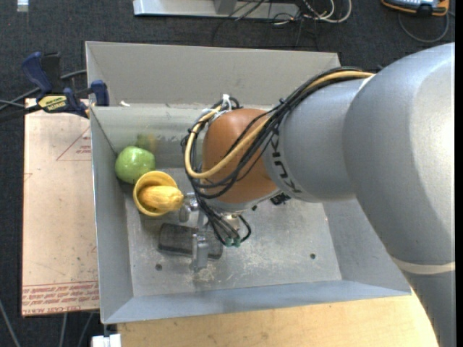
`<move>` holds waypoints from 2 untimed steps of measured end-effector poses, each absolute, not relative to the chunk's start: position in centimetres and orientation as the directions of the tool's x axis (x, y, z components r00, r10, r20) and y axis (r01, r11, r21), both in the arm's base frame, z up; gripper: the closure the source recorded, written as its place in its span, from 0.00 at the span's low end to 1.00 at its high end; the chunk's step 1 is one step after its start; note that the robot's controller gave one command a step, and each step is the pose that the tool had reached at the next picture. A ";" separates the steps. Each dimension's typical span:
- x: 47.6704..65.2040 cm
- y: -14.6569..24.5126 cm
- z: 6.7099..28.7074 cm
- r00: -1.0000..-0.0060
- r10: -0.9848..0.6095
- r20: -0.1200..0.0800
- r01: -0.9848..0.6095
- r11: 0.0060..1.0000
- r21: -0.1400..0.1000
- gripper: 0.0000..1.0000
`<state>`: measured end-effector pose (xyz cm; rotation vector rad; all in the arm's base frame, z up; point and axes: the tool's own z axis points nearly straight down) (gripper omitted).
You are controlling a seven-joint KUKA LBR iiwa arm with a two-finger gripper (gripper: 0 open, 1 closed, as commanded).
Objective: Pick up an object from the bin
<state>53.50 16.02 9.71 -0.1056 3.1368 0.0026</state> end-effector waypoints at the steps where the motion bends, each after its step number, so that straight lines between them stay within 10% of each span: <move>1: 54.8 17.9 7.0 -0.940 -0.340 -0.008 -0.340 0.940 0.003 1.00; 2: 54.8 17.9 7.0 -0.940 -0.340 -0.008 -0.340 0.940 0.003 1.00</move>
Offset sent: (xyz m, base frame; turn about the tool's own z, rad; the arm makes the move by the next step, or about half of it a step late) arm 0.0000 0.0000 0.0000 0.0000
